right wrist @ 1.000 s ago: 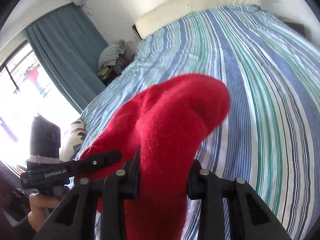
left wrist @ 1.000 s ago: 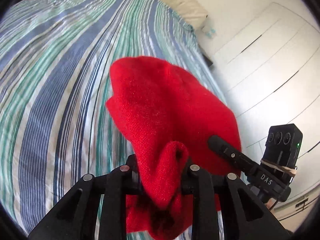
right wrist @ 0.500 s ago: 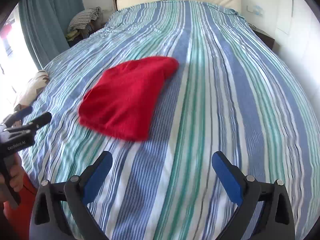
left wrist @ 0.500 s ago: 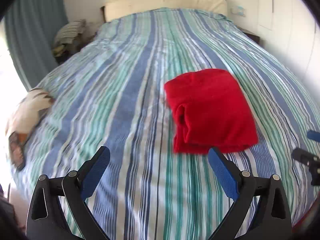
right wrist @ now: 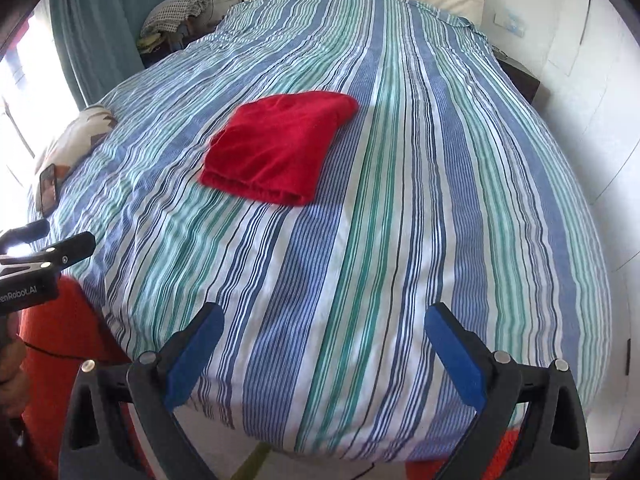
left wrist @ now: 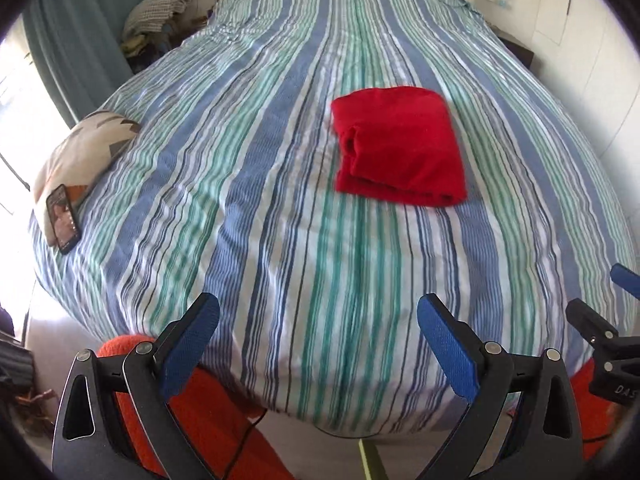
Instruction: Fold small clothes
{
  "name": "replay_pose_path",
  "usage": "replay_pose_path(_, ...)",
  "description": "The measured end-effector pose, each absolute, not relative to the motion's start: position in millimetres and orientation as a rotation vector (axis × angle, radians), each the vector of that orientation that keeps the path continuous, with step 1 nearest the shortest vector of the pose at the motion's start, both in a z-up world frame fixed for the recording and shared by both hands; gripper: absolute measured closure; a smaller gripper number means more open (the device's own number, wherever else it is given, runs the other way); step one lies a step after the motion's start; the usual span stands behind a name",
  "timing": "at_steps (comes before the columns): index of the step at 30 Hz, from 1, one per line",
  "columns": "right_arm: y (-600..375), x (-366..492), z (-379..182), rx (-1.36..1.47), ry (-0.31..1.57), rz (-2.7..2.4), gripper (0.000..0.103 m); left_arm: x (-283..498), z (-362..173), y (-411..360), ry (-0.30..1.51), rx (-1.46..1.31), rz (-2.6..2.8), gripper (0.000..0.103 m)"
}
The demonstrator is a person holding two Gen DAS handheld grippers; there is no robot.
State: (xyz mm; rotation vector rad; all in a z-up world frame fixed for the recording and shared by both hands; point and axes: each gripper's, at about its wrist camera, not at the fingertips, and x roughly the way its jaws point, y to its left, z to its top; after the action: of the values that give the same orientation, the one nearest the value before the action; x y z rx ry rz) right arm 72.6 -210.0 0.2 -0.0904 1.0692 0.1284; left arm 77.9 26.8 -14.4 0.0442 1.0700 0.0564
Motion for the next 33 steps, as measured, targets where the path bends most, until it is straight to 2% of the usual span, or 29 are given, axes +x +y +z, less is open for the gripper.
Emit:
replay_pose_path(16,-170,37,67,-0.098,0.992,0.132,0.003,41,19,21,1.048,0.097,0.047,0.003)
replay_pose_path(33,-164,29,81,-0.115,1.004,0.139,0.003,37,30,18,1.048,0.122,0.049,0.003)
